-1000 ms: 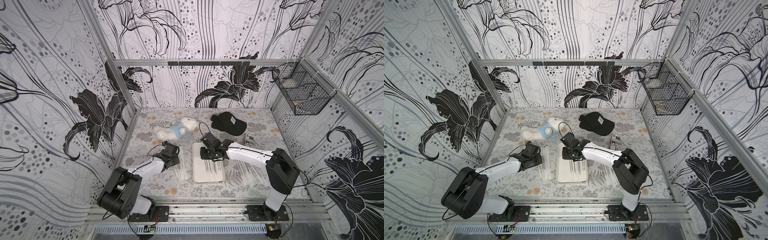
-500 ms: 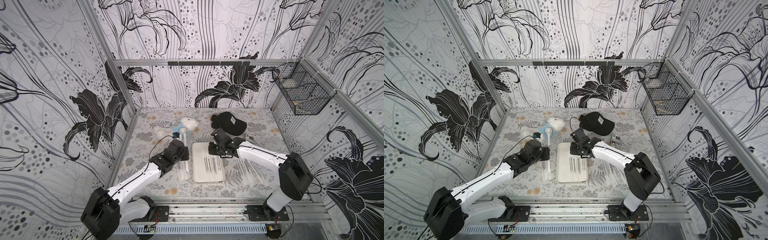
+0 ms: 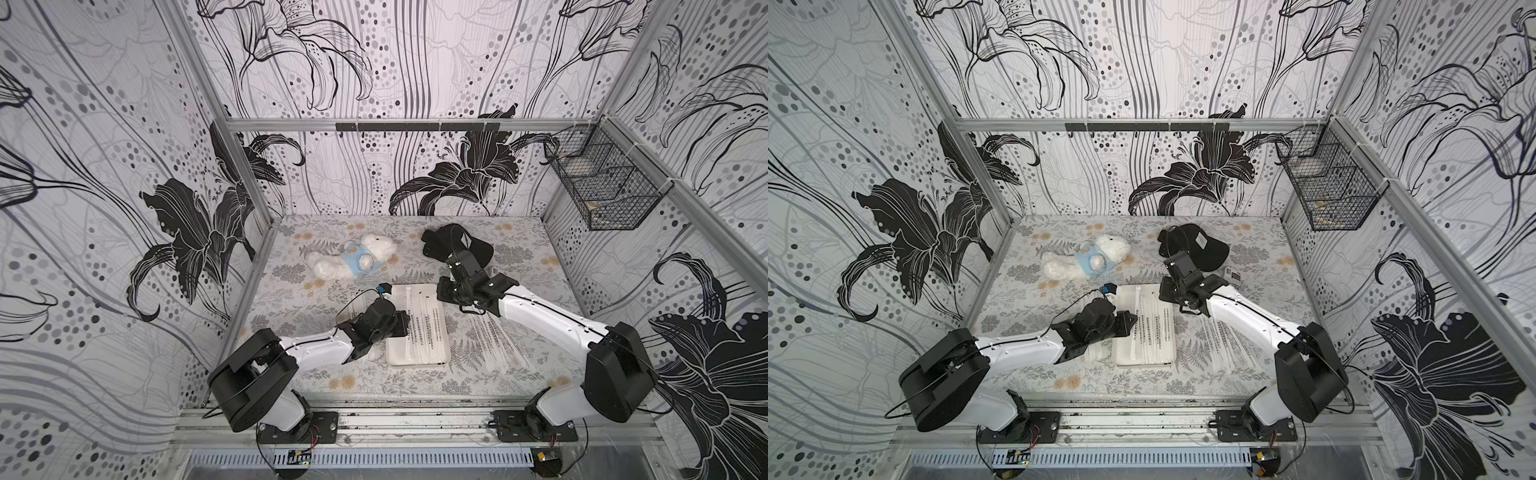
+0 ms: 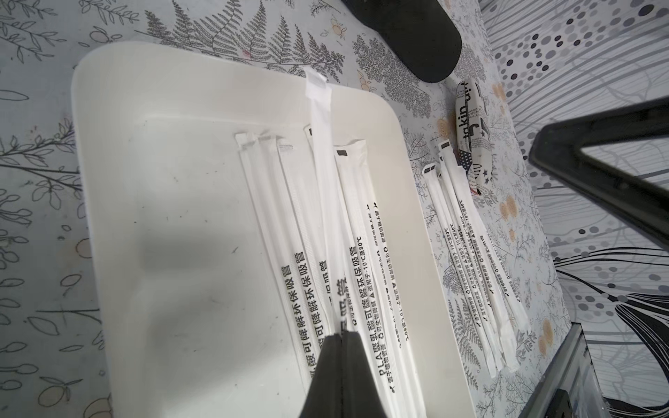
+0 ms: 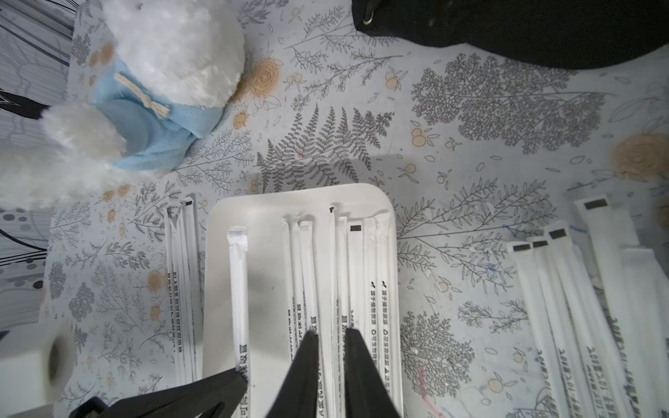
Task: Put the straws into the storage box
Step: Place the straw in the storage box.
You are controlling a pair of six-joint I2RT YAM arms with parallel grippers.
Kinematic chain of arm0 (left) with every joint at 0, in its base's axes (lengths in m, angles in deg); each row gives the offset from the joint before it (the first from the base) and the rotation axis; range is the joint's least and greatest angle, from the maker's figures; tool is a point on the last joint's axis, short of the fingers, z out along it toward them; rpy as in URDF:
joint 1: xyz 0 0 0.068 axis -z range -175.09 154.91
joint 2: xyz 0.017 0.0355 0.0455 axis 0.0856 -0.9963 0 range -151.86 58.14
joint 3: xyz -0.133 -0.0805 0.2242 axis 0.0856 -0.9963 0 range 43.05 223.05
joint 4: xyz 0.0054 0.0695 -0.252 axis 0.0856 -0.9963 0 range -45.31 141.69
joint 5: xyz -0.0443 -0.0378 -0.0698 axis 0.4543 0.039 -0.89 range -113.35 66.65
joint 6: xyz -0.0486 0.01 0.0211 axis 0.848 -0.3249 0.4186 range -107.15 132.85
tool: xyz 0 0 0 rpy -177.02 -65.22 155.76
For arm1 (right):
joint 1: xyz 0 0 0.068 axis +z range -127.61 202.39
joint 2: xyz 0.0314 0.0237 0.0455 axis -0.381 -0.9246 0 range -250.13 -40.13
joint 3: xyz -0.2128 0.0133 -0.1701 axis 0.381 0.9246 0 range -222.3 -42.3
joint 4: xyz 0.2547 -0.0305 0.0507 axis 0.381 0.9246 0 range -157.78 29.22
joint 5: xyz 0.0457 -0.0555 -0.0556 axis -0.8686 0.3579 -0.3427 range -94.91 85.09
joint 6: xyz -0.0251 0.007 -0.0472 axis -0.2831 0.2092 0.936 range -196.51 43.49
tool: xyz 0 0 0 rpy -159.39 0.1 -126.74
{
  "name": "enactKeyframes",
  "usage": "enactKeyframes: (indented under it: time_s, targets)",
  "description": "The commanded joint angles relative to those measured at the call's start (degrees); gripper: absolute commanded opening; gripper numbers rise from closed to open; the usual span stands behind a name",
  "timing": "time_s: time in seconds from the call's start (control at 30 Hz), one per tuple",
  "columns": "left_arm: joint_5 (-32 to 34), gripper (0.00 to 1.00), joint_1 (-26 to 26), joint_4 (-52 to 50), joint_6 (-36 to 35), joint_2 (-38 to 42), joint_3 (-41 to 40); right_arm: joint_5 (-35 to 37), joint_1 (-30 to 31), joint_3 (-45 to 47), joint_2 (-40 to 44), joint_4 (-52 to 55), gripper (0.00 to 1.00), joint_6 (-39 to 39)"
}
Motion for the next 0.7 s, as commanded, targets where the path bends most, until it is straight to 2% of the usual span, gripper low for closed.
enactKeyframes:
  time_s: [0.0, 0.23, 0.67]
  targets:
    - [1.15, 0.00, -0.04, 7.50, 2.51, -0.48, -3.21, -0.30, 0.03, 1.09, 0.71, -0.82, 0.18, 0.44]
    - [0.51, 0.00, -1.08, 13.75, 4.27, -5.93, -3.66, -0.65, 0.03, 0.88, 0.04, -0.92, 0.18, 0.53]
    - [-2.48, 0.04, -3.11, 17.21, 5.38, -11.71, -3.15, -1.16, 0.05, 1.33, -0.13, -1.26, 0.17, 0.18]
